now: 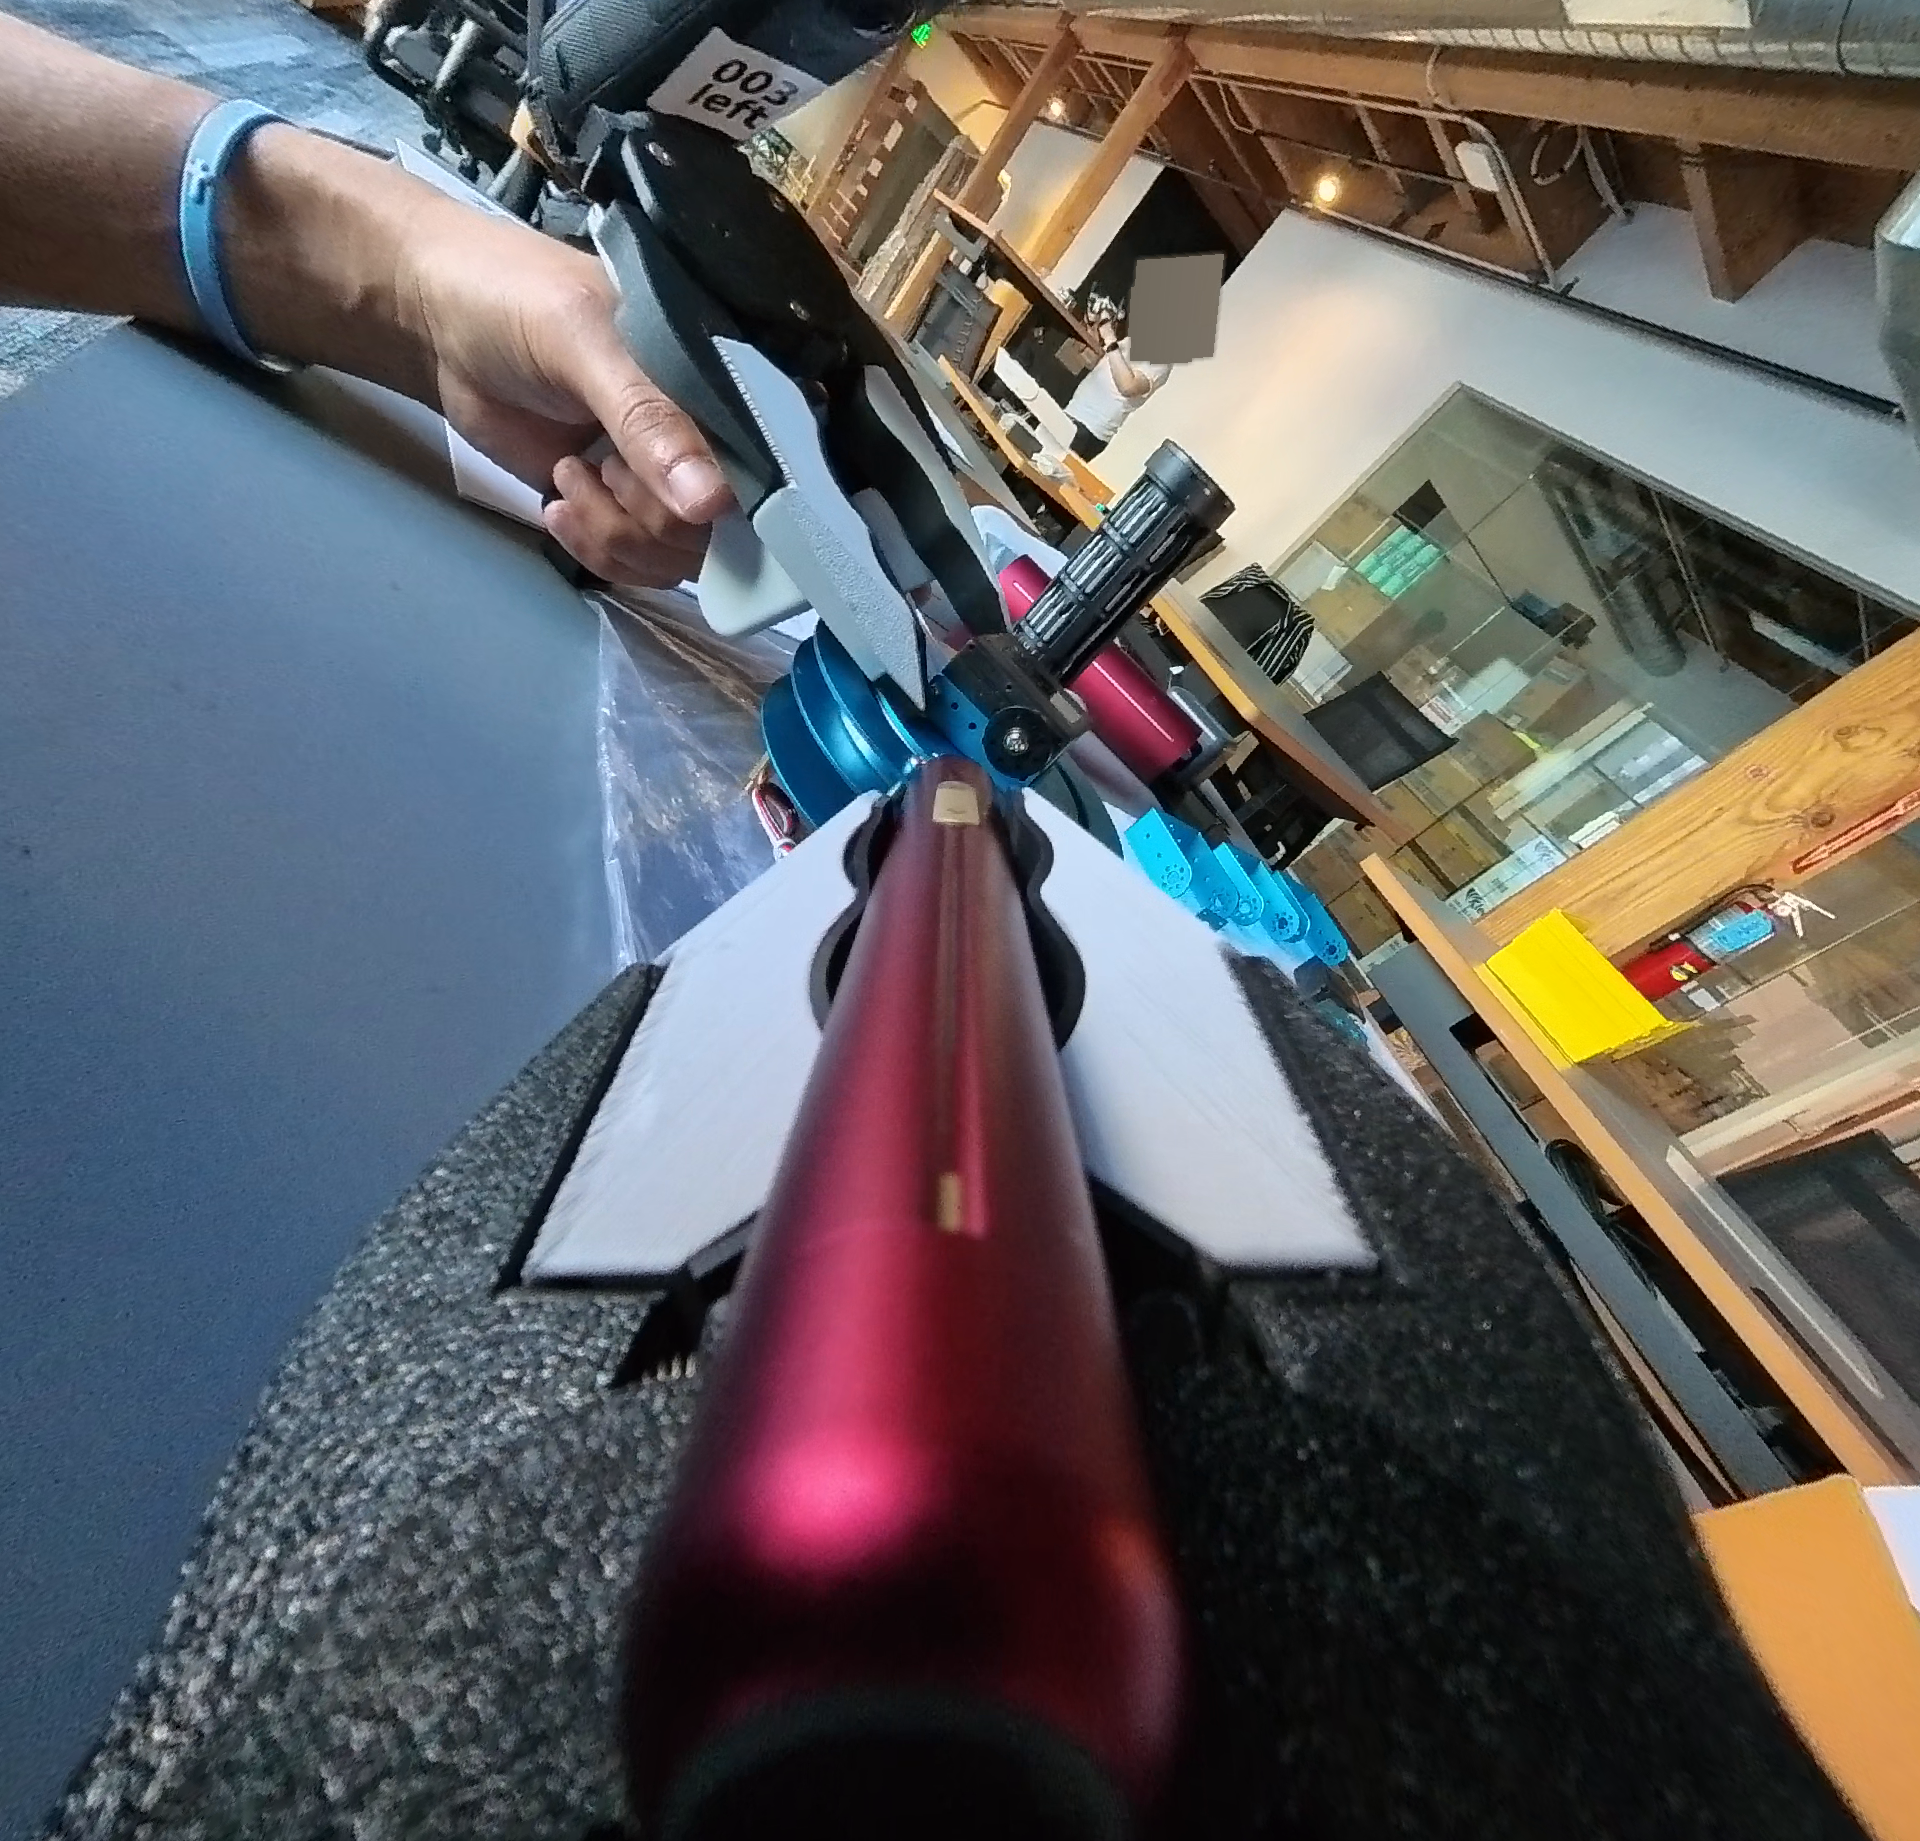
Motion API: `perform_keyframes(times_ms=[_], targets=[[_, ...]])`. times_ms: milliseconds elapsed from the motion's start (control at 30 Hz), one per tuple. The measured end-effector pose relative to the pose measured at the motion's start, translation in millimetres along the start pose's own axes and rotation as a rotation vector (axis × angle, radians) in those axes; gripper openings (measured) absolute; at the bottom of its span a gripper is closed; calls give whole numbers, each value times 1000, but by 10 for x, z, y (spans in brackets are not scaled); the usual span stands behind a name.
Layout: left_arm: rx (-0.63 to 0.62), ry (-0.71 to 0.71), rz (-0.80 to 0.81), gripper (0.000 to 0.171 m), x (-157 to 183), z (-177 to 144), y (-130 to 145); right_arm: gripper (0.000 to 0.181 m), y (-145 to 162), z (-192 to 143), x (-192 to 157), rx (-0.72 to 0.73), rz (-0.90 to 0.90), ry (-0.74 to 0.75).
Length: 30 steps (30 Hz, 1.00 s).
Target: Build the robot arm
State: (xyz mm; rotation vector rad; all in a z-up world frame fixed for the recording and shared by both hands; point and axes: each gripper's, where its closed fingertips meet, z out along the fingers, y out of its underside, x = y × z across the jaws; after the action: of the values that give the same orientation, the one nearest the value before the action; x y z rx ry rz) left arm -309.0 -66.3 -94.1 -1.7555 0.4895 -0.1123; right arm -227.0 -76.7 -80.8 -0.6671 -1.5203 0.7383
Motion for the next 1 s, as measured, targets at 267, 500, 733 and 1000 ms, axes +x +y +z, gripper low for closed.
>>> perform_keyframes(times_ms=[267, 500, 733, 1000], targets=[[117, -41, 46, 52, -21, -134, -227, 21, -51, 9, 45, 24, 71, 3], [121, -43, 128, 43, 65, -134, -232, 21, -63, 60, 101, 45, 72, 22], [160, -15, 262, 41, 277, -148, -285, 21, -162, 15, 121, 104, 193, -19], [234, -15, 245, 27, 357, -148, -431, 21, -408, -58, 273, 256, 557, -92]])
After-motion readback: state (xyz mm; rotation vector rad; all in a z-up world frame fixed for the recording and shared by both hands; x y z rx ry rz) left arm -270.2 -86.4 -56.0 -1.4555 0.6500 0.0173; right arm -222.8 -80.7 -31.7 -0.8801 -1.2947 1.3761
